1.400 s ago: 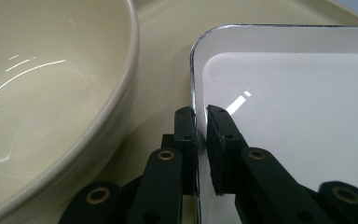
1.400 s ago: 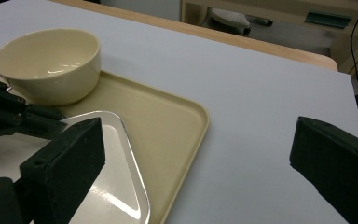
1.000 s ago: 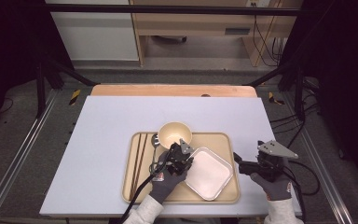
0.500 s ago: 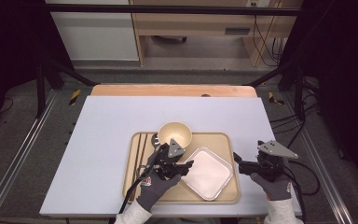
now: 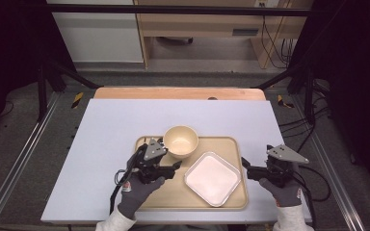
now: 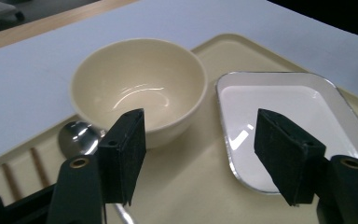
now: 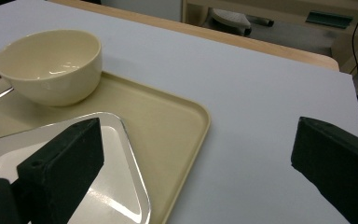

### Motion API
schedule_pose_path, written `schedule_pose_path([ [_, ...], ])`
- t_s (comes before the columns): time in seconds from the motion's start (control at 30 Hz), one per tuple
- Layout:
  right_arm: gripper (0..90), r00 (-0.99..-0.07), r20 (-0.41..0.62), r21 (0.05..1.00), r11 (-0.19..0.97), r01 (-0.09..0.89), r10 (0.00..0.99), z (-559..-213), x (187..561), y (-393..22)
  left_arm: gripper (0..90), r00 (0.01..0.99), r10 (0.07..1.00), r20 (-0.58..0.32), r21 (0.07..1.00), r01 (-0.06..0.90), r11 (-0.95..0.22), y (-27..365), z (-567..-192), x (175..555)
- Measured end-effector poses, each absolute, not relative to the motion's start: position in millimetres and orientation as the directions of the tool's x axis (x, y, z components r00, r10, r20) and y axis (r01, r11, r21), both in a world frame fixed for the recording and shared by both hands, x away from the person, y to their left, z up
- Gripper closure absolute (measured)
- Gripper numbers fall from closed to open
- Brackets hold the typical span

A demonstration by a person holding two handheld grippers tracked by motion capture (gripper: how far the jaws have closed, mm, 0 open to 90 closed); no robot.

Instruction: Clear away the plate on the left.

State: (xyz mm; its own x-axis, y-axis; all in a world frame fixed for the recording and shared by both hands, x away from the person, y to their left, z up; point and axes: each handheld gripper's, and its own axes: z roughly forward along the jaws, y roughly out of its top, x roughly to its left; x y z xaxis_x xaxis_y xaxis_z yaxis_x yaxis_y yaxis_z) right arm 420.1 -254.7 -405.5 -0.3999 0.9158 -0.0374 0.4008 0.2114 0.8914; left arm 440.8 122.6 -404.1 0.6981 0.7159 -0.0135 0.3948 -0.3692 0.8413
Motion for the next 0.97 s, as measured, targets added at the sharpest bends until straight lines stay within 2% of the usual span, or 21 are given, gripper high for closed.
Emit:
schedule_pose_path([
  [0.47,2.5,-0.398,-0.036,0.894,0.208,0.397,0.917,-406.4,420.8,-256.7,27.6,0.599,0.801,-0.020,0.865,0.412,-0.286,190.5,-416.5,437.0],
  [0.97,2.5,-0.395,-0.039,0.886,0.214,0.410,0.918,-410.1,423.9,-257.0,27.3,0.537,0.843,-0.029,0.857,0.448,-0.256,214.0,-427.7,441.2],
])
